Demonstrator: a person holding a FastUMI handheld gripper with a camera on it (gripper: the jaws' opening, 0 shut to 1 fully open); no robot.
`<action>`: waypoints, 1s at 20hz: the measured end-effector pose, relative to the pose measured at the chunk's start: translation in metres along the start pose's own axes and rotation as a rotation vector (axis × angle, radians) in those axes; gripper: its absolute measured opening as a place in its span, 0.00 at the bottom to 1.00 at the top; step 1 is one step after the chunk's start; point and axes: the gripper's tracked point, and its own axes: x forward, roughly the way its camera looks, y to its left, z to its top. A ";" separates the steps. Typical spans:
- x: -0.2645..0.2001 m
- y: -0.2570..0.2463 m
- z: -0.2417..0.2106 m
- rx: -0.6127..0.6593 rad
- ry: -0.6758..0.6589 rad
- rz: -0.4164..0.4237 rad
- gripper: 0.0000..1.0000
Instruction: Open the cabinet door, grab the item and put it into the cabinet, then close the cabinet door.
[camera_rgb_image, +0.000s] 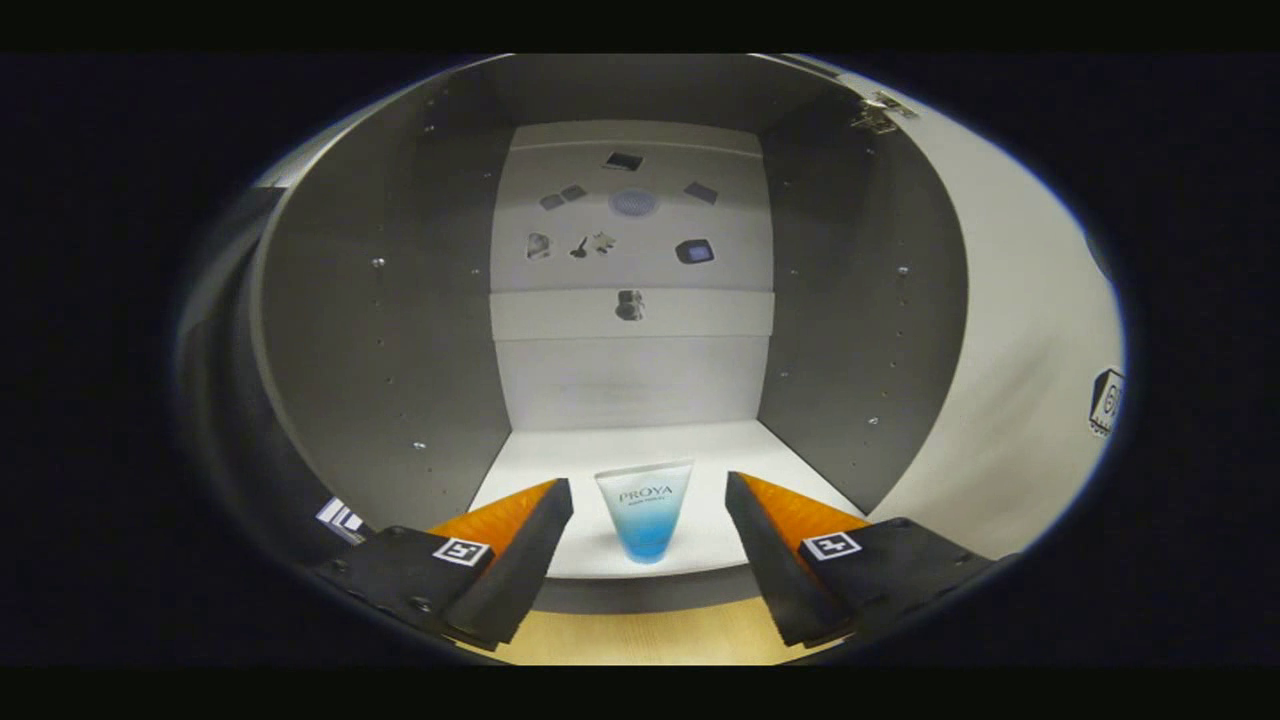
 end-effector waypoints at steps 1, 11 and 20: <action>-0.012 0.001 0.000 0.006 -0.012 0.004 0.98; -0.175 -0.010 -0.018 0.010 -0.149 -0.008 0.98; -0.312 -0.083 -0.049 0.001 -0.225 -0.097 0.98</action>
